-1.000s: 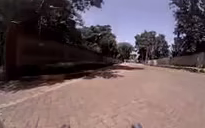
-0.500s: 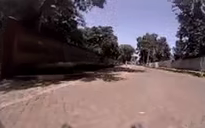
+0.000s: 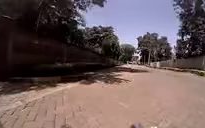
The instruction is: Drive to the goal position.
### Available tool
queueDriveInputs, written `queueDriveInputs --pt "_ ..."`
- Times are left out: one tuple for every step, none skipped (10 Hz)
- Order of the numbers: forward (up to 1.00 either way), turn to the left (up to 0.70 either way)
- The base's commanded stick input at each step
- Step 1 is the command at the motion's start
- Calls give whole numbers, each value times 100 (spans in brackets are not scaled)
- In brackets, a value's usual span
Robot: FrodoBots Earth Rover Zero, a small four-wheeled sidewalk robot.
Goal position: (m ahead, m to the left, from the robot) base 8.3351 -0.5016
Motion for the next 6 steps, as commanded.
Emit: queueDriveInputs --pt "70 0" --pt "70 0" --pt "70 0" --pt "70 0" --pt "70 0" --pt "70 0"
